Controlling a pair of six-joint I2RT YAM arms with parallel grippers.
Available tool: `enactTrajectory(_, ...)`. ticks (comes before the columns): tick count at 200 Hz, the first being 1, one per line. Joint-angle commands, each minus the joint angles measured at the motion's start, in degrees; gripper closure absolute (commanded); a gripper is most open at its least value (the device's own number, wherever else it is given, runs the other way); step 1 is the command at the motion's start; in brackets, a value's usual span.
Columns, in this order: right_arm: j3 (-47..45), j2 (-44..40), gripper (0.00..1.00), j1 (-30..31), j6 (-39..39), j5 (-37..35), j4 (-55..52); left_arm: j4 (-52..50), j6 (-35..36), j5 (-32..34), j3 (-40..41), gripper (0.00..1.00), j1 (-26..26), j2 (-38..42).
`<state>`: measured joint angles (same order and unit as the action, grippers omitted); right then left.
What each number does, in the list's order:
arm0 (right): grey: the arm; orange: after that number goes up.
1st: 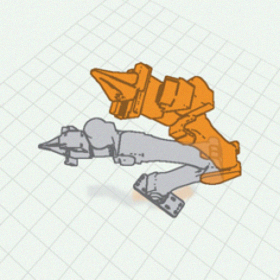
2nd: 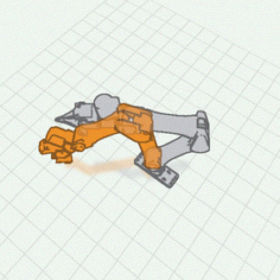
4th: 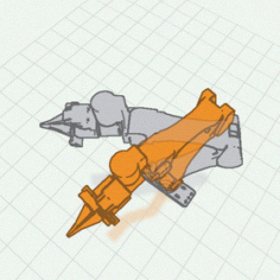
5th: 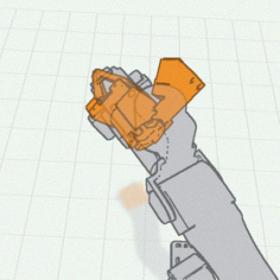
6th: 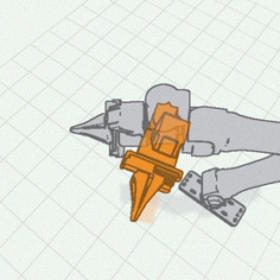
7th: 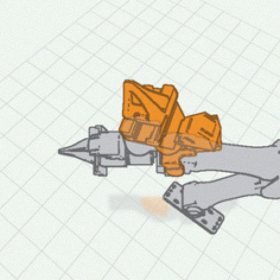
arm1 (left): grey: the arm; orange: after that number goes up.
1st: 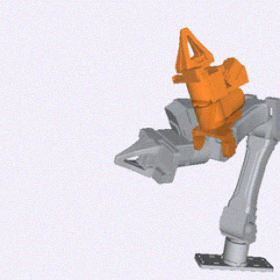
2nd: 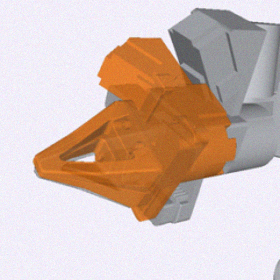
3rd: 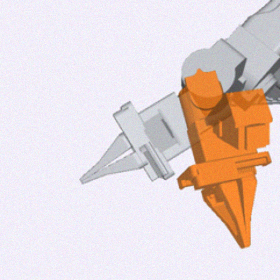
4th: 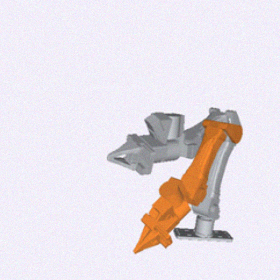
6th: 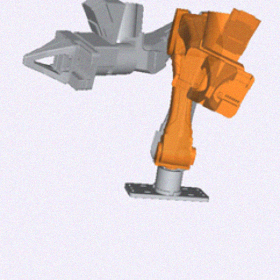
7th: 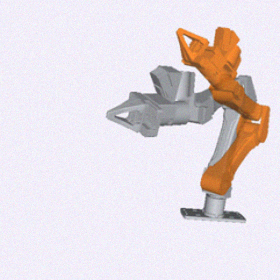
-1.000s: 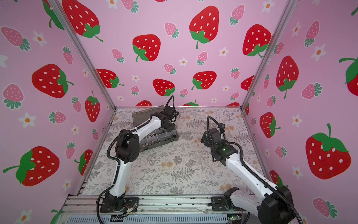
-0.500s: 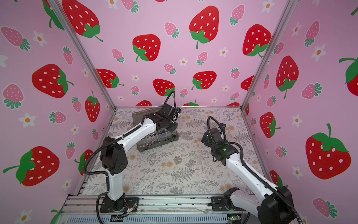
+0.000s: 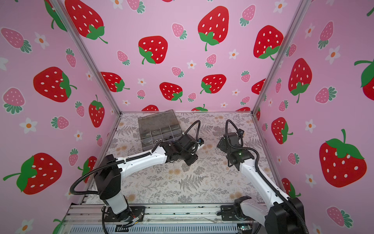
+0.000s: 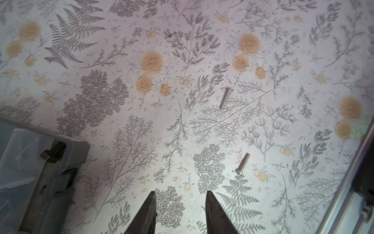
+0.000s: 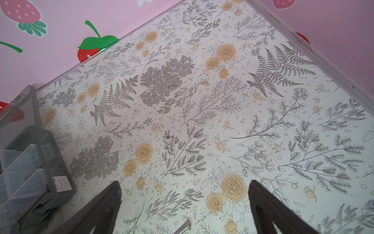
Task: Sort the screws and nuts into containers
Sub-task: Place the screw into the container, then pick up the screw from the bottom-center of the table.
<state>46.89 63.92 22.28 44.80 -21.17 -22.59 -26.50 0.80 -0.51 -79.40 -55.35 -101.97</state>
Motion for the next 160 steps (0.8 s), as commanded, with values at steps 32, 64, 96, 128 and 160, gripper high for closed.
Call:
enactTrajectory(32,-2.0,0.1,0.00,-6.5,-2.0,2.4,-3.1,-2.5,1.2,0.5,-7.5,0.67,-6.3,-8.9)
enactTrajectory(64,-3.2,0.2,0.00,-10.0,-3.0,4.4,-2.9,-6.9,3.1,1.4,-13.2,0.69,-9.4,-14.7)
enactTrajectory(96,-4.1,0.2,0.00,-13.4,-4.3,5.3,-2.5,-10.9,5.0,3.2,-18.0,0.71,-12.4,-19.8)
enactTrajectory(128,-4.7,0.2,0.00,-16.2,-5.4,6.6,-2.2,-11.7,5.3,3.3,-19.4,0.72,-13.2,-22.1)
enactTrajectory(160,-5.3,-0.1,0.00,-18.6,-6.1,7.9,-2.1,-12.1,5.7,4.3,-19.9,0.74,-13.2,-23.2)
